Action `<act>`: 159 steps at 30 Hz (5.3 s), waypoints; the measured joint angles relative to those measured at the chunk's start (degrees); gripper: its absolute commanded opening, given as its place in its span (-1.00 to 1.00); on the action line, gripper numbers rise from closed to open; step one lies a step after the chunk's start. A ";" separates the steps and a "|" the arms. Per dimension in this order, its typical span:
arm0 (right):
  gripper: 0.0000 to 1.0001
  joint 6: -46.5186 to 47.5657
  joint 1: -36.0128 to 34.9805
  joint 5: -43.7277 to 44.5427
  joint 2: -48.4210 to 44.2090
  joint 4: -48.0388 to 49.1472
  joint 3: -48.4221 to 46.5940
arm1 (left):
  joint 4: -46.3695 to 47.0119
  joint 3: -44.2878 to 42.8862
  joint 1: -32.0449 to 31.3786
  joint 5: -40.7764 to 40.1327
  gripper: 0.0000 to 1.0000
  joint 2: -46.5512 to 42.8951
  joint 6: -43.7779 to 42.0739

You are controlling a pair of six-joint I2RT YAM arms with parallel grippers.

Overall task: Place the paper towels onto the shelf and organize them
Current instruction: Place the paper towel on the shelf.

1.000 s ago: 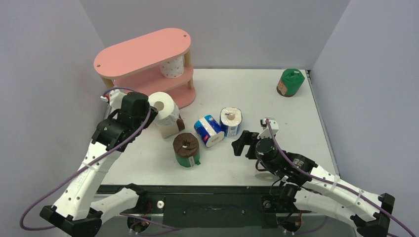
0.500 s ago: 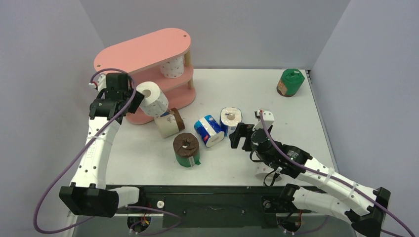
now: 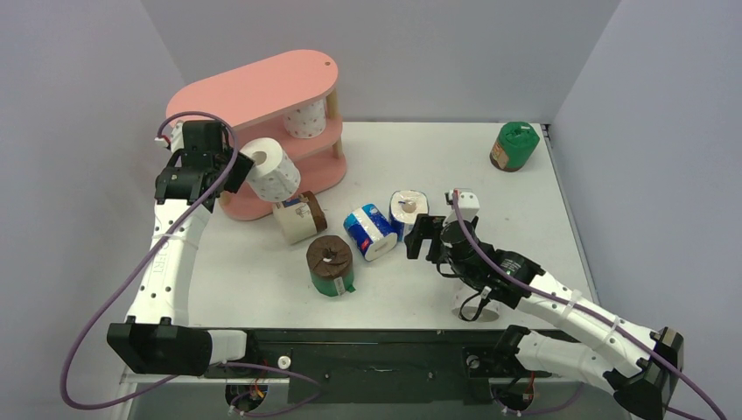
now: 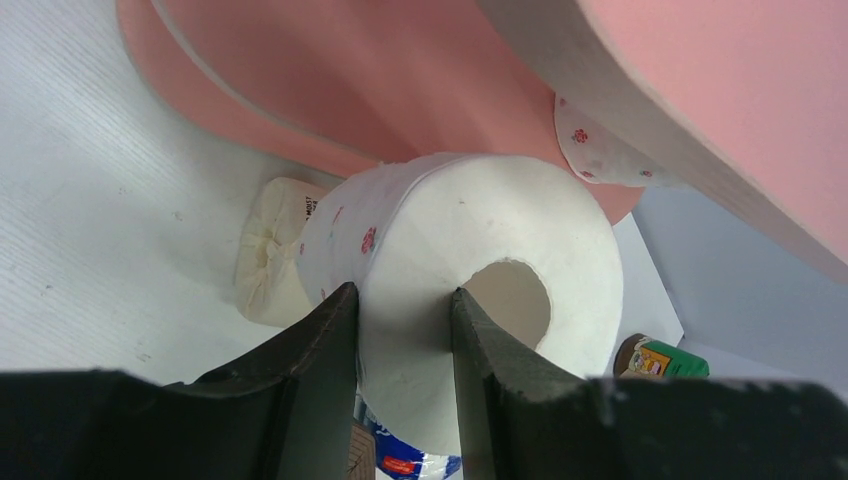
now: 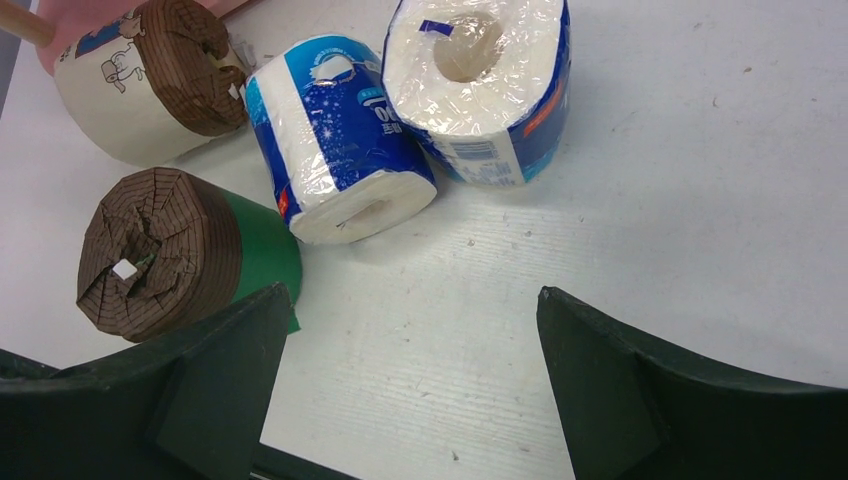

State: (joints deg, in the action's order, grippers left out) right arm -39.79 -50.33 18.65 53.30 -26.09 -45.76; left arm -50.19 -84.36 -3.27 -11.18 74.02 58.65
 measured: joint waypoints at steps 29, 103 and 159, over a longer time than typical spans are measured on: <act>0.77 0.68 4.28 -3.23 0.70 0.81 0.00 | 4.61 -5.57 2.58 -1.75 -0.89 3.67 -2.75; 0.77 0.74 5.77 -5.68 2.12 2.05 0.00 | 18.51 2.16 2.47 -0.66 0.92 3.96 -3.56; 0.77 2.16 6.86 -8.00 -0.33 2.95 1.62 | 43.87 28.50 -1.92 0.85 1.00 -5.79 -36.81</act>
State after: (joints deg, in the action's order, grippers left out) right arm -37.63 -43.46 10.66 52.97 -23.14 -44.14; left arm -6.33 -55.86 -5.19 -10.33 68.23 21.85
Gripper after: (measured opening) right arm 0.883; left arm 0.998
